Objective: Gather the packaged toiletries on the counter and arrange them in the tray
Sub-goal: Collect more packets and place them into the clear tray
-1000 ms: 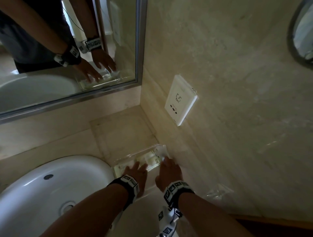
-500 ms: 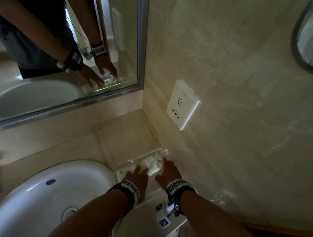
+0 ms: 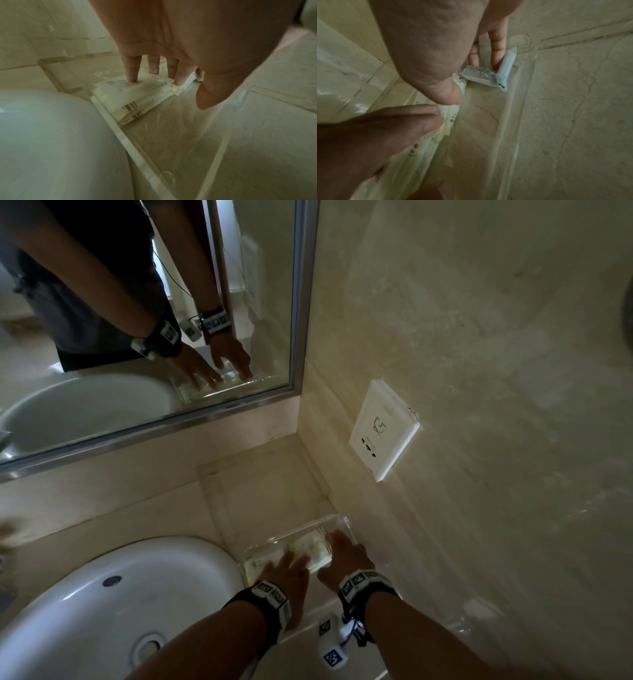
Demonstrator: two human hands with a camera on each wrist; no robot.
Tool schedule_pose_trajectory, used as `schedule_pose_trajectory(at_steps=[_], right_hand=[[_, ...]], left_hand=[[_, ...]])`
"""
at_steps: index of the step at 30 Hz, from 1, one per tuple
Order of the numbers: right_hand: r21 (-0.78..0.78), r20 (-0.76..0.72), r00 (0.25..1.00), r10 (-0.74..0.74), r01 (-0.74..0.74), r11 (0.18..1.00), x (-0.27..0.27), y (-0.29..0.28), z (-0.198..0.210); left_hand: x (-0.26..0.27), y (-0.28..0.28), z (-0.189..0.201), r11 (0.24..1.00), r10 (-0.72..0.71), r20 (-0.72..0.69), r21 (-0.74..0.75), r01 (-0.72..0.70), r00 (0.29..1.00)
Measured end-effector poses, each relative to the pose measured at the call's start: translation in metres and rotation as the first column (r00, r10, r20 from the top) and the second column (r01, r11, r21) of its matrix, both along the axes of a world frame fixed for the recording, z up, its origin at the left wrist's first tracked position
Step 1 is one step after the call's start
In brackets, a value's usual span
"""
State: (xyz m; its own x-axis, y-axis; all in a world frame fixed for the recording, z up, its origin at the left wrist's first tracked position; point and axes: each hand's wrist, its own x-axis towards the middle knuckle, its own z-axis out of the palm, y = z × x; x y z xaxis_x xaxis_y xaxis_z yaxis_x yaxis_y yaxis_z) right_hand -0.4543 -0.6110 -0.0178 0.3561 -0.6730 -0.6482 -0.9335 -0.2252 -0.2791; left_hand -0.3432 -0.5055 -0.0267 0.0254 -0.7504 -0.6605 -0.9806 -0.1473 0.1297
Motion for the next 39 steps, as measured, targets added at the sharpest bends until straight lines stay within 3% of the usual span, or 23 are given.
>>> schedule_pose_trajectory(at_steps=[10,17,22,28,39], right_hand=[[-0.125,-0.001,0.993,0.120,-0.119,0.985,-0.014,0.021,0.003],[-0.055,-0.066,0.976,0.210,-0.213,0.975,-0.007,-0.001,0.003],[-0.029,-0.053,0.981,0.186,-0.188,0.982,-0.005,-0.005,0.005],[-0.163,-0.086,0.976,0.202,-0.214,0.963,-0.017,0.023,0.002],[-0.112,-0.043,0.962,0.268,-0.271,0.956,-0.030,0.022,-0.002]], left_hand=[[0.002,0.001,0.007,0.999,-0.016,-0.018,-0.031,0.015,1.000],[0.002,0.003,0.011,1.000,-0.012,-0.016,-0.020,0.012,1.000],[0.005,0.004,0.016,0.999,-0.001,-0.045,-0.044,-0.001,0.999],[0.010,0.009,0.029,0.999,0.006,-0.043,-0.052,-0.009,0.999],[0.027,0.027,0.044,0.990,0.137,-0.034,-0.025,-0.138,0.990]])
